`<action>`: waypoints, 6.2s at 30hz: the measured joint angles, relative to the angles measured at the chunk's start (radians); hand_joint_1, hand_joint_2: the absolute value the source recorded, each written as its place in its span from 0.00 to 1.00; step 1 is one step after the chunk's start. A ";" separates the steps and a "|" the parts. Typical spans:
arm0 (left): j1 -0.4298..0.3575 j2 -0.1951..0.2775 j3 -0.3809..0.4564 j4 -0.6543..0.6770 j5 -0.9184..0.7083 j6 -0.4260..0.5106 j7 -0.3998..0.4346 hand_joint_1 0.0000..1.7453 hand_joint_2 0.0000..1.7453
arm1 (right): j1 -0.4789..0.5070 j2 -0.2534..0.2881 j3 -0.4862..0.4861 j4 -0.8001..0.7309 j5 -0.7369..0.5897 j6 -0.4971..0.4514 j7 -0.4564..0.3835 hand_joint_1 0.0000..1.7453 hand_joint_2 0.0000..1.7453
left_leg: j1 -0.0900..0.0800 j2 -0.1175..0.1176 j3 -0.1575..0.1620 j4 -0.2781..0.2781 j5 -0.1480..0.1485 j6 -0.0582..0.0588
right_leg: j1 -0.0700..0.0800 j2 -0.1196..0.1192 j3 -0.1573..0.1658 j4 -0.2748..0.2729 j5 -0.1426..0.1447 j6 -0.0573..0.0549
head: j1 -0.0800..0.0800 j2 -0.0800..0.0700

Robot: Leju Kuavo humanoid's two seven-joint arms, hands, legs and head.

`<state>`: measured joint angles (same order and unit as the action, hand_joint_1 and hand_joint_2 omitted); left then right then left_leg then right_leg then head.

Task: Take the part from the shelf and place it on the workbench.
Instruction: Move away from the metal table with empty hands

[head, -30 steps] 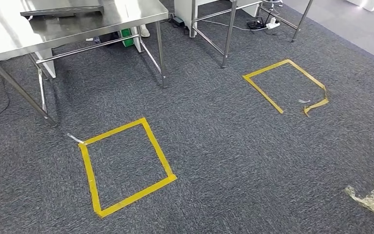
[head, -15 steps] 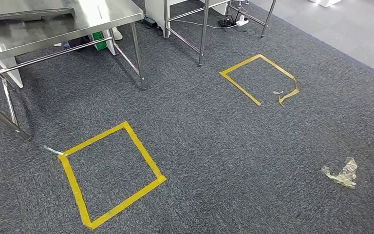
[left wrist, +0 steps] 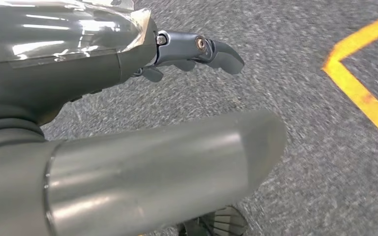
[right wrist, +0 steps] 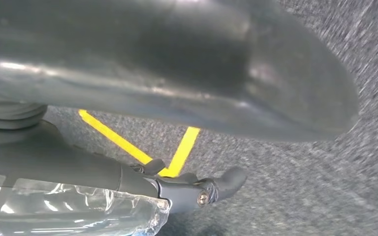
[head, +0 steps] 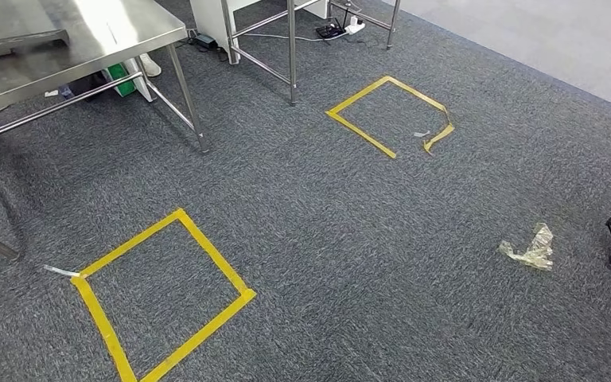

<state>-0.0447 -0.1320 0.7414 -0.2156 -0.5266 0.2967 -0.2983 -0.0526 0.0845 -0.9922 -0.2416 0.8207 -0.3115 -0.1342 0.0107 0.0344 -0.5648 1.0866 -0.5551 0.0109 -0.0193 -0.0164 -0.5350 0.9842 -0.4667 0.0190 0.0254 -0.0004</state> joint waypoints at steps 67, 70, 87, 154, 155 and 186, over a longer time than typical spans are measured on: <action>0.007 0.002 0.017 0.026 -0.011 0.003 -0.011 0.00 0.00 | -0.003 0.012 0.019 0.027 -0.012 -0.016 0.011 0.00 0.00 | 0.016 -0.041 -0.079 0.154 -0.039 -0.018 | 0.005 0.061 -0.013 0.011 0.007 -0.015 | 0.011 0.000; 0.006 0.003 0.016 0.026 -0.013 0.003 -0.011 0.00 0.00 | -0.004 0.012 0.019 0.027 -0.012 -0.016 0.011 0.00 0.00 | 0.025 -0.077 -0.003 -0.019 0.043 -0.018 | 0.008 0.092 -0.022 0.031 -0.003 0.002 | 0.011 0.000; 0.005 0.004 0.016 0.025 -0.012 0.004 -0.003 0.00 0.00 | -0.006 0.015 0.019 0.027 -0.002 -0.012 0.006 0.00 0.00 | 0.004 0.043 0.029 -0.058 0.038 0.008 | 0.019 -0.044 -0.037 0.039 -0.014 0.030 | 0.043 0.000; 0.008 0.000 0.032 0.035 -0.005 0.019 -0.003 0.00 0.00 | 0.007 0.000 0.020 0.033 0.005 -0.015 0.021 0.00 0.00 | 0.008 -0.020 -0.026 0.071 -0.038 -0.011 | 0.000 0.012 -0.010 0.014 -0.001 -0.010 | -0.001 0.000; 0.009 -0.001 0.032 0.035 -0.005 0.020 0.000 0.00 0.00 | 0.007 0.000 0.020 0.033 0.007 -0.016 0.025 0.00 0.00 | 0.008 -0.030 -0.063 0.142 -0.069 -0.011 | 0.002 0.021 -0.010 0.015 -0.001 -0.013 | -0.002 0.000; 0.016 -0.010 0.034 0.024 0.006 0.002 -0.003 0.00 0.00 | 0.000 0.015 0.020 0.023 0.023 0.006 0.022 0.00 0.00 | 0.004 -0.032 -0.076 0.158 -0.071 -0.015 | 0.004 0.021 -0.002 0.013 -0.008 -0.016 | -0.008 0.000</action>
<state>-0.0288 -0.1424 0.7754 -0.1919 -0.5207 0.2983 -0.3013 -0.0526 0.0998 -0.9720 -0.2190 0.8438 -0.3060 -0.1119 0.0142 0.0022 -0.6405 1.2445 -0.6257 -0.0036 -0.0151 0.0044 -0.5373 0.9975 -0.4745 0.0033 0.0178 -0.0004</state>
